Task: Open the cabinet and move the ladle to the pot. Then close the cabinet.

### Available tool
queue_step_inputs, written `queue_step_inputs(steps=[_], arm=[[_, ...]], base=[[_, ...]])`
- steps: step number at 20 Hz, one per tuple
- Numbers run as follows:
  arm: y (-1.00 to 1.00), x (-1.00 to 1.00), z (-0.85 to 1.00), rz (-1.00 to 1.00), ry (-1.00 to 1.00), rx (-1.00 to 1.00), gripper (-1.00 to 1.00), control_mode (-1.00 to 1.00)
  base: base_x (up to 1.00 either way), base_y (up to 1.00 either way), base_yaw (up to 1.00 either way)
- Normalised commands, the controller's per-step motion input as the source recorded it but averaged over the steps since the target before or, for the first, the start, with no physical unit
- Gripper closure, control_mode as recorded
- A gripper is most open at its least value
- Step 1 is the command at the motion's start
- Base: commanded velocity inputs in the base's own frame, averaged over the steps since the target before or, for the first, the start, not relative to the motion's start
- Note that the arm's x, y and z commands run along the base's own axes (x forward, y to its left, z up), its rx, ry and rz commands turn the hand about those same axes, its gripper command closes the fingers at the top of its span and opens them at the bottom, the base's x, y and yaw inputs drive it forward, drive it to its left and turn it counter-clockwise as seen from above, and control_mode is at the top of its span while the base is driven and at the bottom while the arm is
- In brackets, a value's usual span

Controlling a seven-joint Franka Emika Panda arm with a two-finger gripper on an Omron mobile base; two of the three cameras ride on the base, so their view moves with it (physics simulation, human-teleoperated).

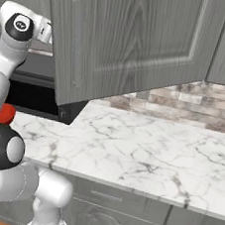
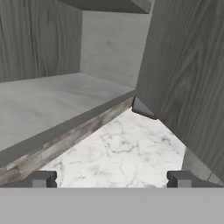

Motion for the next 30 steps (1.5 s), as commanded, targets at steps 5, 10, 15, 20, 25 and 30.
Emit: queue_step_inputs(steps=[5, 10, 15, 20, 25, 30], arm=[[-0.6, -0.2, 0.0, -0.13, 0.0, -0.01, -1.0, -1.0], [-0.58, -0.27, 0.0, -0.12, 0.0, 0.0, -1.0, -1.0], [-0.39, -0.47, 0.0, -0.1, 0.0, 0.0, -1.0, -1.0], [-0.36, -0.79, 0.0, -0.12, 0.0, -0.01, -1.0, -1.0], [-0.44, -0.85, 0.0, -0.14, 0.0, -0.02, -1.0, -1.0], [-0.38, -0.78, 0.0, -0.14, 0.0, -0.03, -1.0, -1.0]], base=[[0.0, 0.0, 0.0], [0.0, 0.0, 0.0], [0.0, 0.0, 0.0], [0.0, 0.0, 0.0], [0.0, 0.0, 0.0], [0.0, 0.0, 0.0]])
